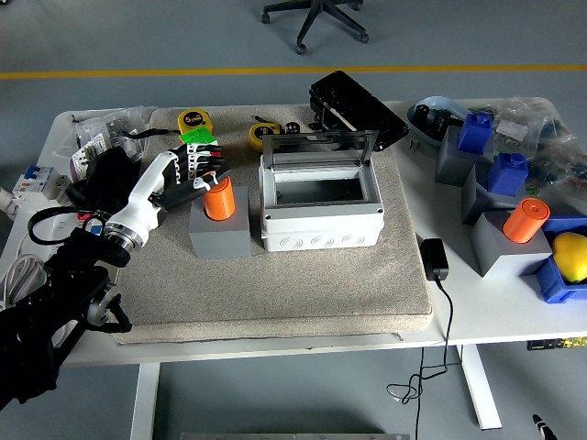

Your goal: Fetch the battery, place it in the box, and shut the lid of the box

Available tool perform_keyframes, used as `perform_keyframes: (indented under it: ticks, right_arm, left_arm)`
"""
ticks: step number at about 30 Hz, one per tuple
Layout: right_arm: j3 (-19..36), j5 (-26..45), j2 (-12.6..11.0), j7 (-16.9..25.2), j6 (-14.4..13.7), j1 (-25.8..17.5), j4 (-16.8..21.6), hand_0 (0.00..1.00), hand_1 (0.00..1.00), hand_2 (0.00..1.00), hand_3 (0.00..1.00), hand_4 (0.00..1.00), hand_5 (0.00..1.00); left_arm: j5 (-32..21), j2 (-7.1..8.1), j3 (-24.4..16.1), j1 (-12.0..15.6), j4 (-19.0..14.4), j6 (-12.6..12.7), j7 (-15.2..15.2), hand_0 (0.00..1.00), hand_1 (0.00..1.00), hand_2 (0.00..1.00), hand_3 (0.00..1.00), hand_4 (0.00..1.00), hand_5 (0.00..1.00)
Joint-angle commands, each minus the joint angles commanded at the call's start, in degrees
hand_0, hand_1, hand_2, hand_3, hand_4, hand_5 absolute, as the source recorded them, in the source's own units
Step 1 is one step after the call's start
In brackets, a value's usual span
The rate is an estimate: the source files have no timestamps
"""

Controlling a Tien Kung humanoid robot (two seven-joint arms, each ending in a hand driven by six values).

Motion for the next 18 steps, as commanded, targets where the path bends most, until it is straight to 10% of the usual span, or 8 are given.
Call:
perform_keyframes:
  ticks: [18]
  right_arm:
    - [-0.1, 0.1, 0.1, -0.1, -0.1, 0.1, 0.0, 0.728, 0.666, 0.653, 0.6, 0.998, 0.62]
  left_arm:
    - [-4.6, -1.7, 5.0, -1.4, 1.8, 2.1, -1.2, 0.657, 0.637, 0.602, 0.622, 0.998, 0.103]
